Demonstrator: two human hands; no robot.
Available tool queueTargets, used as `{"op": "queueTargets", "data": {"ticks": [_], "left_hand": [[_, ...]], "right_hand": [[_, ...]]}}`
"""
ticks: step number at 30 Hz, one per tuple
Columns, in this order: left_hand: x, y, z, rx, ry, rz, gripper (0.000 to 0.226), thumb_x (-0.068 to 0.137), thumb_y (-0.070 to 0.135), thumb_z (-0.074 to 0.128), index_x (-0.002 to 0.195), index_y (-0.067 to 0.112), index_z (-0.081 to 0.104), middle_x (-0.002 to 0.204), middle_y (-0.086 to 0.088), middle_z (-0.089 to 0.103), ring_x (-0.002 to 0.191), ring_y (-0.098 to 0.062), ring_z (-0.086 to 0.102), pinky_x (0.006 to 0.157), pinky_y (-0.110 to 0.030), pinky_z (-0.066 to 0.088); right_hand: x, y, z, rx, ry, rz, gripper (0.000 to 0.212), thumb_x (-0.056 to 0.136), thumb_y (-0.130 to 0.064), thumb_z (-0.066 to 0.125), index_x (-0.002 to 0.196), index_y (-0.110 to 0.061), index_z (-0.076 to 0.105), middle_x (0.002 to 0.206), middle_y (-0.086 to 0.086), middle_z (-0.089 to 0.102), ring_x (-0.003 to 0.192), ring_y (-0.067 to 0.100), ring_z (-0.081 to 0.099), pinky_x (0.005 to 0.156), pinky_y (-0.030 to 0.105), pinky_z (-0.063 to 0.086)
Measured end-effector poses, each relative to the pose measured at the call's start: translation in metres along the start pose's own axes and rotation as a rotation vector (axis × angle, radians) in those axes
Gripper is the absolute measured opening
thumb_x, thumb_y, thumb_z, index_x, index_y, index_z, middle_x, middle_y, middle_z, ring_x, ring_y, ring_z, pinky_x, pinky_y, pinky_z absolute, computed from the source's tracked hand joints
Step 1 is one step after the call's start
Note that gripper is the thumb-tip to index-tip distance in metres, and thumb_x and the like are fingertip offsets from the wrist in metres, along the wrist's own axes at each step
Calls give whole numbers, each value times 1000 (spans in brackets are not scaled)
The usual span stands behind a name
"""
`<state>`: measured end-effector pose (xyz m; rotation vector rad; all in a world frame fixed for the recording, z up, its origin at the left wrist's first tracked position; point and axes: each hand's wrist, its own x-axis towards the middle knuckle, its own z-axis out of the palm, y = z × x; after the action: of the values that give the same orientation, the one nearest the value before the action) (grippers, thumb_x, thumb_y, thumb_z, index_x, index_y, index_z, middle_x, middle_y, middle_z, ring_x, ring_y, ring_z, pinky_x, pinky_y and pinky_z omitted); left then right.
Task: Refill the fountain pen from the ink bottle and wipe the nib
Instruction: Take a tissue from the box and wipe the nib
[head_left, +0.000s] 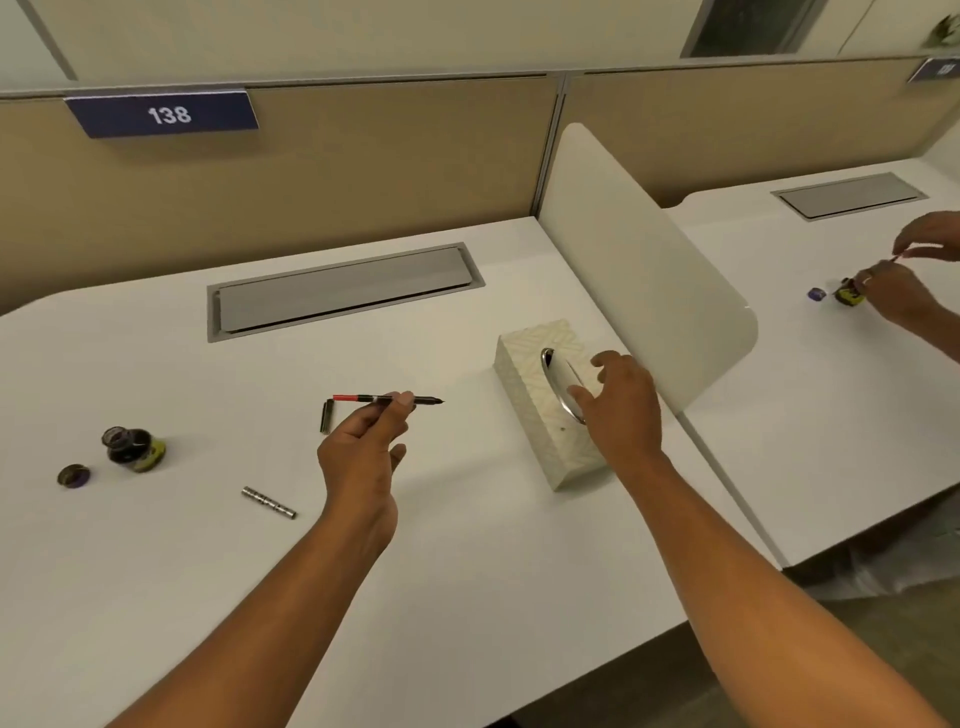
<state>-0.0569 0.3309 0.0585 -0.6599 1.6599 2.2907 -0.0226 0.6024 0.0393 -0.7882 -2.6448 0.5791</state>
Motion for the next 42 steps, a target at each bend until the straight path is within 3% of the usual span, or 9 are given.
{"op": "queueTargets", "data": {"ticks": [3, 8, 17, 23, 25, 29, 34, 37, 42], "left_hand": [[-3, -5, 7, 4, 12, 21, 16, 84, 26, 86, 98, 18, 81, 73, 21, 76, 93, -13, 68, 87, -31, 55], [-6, -11, 10, 8, 36, 40, 20, 84, 26, 86, 101, 16, 81, 71, 23, 76, 91, -13, 68, 86, -31, 55], [-10, -11, 15, -5, 44, 45, 13, 84, 26, 86, 95, 19, 81, 78, 18, 76, 91, -13, 68, 85, -30, 55], [-15, -7, 14, -46, 33, 20, 13, 84, 27, 86, 94, 21, 80, 93, 7, 76, 93, -13, 68, 83, -29, 53], [-17, -3, 11, -68, 22, 4, 14, 84, 28, 86, 95, 21, 80, 97, 5, 76, 94, -14, 67, 83, -30, 53], [-24, 8, 1, -123, -64, -71, 8, 87, 27, 83, 93, 23, 80, 106, 2, 75, 102, -16, 66, 89, -33, 53], [-29, 21, -26, -190, -151, -118, 33, 88, 28, 81, 118, 14, 78, 126, -2, 78, 117, -28, 73, 104, -46, 57], [-29, 28, -48, -240, -122, -95, 45, 90, 26, 80, 130, 7, 71, 127, -7, 77, 112, -26, 75, 94, -41, 62], [-27, 45, -94, -269, 5, -15, 29, 89, 16, 80, 114, 2, 76, 113, -13, 80, 97, -20, 75, 75, -27, 62]], "right_hand": [[9, 7, 5, 59, -81, 32, 36, 87, -23, 78, 118, -13, 64, 103, 5, 67, 93, 21, 65, 76, 31, 51], [16, 12, 9, 104, -117, 28, 20, 89, -10, 75, 108, -6, 72, 96, 10, 75, 88, 27, 72, 78, 37, 60], [19, 8, -1, 28, -64, -18, 8, 94, -18, 66, 92, -10, 66, 86, 6, 73, 78, 29, 68, 65, 36, 55], [9, -20, -27, 424, -11, 32, 9, 93, -18, 64, 93, -10, 62, 88, 1, 70, 81, 18, 67, 64, 19, 52], [-5, -36, -32, 600, -31, 92, 6, 92, -15, 65, 93, -11, 61, 82, 1, 73, 75, 21, 69, 62, 26, 56], [-41, -71, -29, 970, -233, 249, 21, 93, -5, 67, 112, -12, 62, 86, -15, 76, 87, 18, 74, 68, 32, 63], [-80, -113, -13, 1348, -542, 376, 29, 100, -2, 59, 126, -14, 62, 113, 8, 78, 110, 23, 74, 88, 36, 61], [-99, -137, -3, 1381, -656, 379, 32, 102, -2, 55, 130, -15, 61, 119, 10, 76, 115, 25, 72, 93, 37, 60], [-124, -182, 4, 1398, -789, 369, 45, 101, 4, 46, 136, -22, 58, 122, 12, 75, 117, 29, 70, 101, 44, 57]]}}
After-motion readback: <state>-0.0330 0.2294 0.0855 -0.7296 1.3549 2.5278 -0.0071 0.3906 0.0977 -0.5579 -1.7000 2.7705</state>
